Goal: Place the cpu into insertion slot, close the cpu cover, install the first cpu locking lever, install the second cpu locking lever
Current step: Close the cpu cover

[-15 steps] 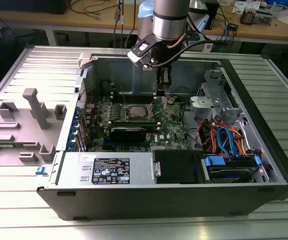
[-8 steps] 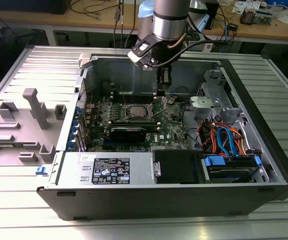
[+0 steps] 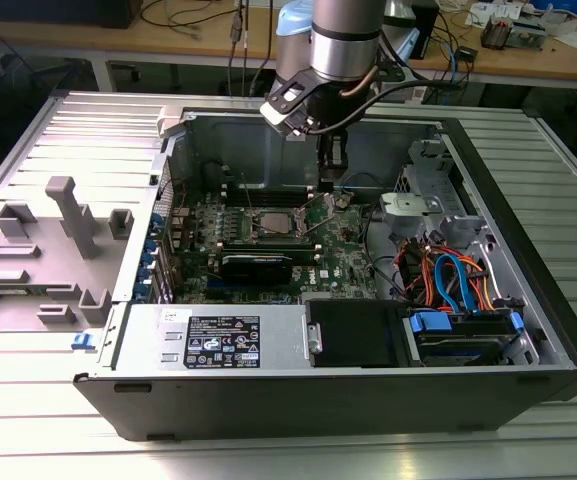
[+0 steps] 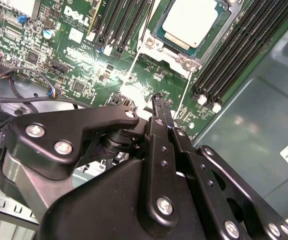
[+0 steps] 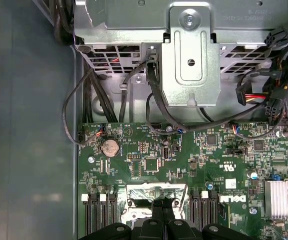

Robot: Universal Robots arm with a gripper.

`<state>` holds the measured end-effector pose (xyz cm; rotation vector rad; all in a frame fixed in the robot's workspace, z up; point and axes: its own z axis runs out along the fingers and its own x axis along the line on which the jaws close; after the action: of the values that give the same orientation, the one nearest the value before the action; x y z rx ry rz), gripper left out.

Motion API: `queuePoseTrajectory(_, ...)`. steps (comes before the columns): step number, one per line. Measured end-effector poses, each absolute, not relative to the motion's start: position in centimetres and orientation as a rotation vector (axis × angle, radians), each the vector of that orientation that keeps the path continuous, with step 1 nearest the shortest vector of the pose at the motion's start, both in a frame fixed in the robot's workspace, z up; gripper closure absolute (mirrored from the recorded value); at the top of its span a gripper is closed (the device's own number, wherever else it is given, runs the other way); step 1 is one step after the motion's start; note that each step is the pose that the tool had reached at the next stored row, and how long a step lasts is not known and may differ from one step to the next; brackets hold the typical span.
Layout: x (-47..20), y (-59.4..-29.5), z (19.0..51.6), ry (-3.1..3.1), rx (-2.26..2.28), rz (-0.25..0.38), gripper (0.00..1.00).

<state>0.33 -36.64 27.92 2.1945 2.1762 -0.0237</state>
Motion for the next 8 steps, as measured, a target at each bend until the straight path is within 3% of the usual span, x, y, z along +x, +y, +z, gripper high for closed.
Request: queuePoseTrajectory(8, 0.64, -36.64, 27.92, 2.176, 2.195, -0.024, 0.89)
